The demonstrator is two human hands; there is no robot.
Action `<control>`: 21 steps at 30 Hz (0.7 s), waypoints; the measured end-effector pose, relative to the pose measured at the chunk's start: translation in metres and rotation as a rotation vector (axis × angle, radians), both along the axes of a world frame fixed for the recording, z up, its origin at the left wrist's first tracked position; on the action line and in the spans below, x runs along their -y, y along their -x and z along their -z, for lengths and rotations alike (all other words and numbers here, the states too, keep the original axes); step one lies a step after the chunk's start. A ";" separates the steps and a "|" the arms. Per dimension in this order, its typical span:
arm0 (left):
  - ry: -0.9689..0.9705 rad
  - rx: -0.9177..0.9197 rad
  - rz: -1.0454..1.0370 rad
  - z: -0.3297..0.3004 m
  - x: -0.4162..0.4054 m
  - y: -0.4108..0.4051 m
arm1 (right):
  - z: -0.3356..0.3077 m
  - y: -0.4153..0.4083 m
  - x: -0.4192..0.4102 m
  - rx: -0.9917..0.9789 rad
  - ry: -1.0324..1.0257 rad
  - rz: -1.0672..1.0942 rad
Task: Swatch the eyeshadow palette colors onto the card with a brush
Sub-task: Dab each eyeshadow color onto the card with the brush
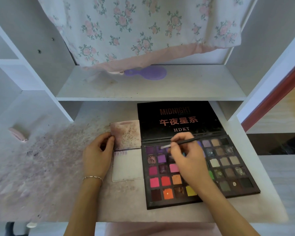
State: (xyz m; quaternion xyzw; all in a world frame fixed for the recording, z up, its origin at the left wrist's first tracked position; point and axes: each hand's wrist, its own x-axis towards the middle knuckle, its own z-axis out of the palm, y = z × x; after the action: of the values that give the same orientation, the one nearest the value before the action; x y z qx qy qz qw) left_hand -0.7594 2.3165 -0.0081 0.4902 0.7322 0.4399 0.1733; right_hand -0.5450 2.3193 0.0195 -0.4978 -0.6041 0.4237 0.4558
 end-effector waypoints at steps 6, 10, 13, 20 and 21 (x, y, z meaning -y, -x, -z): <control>0.003 -0.007 -0.001 0.001 -0.001 0.001 | 0.006 0.038 0.002 0.050 0.001 -0.123; -0.006 -0.028 0.004 0.002 -0.001 0.002 | 0.007 0.051 -0.003 0.061 0.012 -0.143; -0.022 0.002 -0.006 0.002 -0.001 0.002 | 0.011 0.055 -0.005 0.071 0.031 -0.143; -0.032 0.014 0.001 0.004 -0.002 0.002 | 0.015 0.055 -0.005 0.091 0.032 -0.147; -0.034 0.012 -0.001 0.004 -0.003 0.002 | 0.016 0.055 -0.005 0.103 0.032 -0.155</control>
State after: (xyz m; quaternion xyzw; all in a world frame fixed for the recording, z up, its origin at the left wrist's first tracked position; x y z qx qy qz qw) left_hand -0.7610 2.3191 -0.0123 0.4901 0.7238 0.4554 0.1691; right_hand -0.6004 2.3246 0.0038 -0.4779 -0.6567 0.4411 0.3818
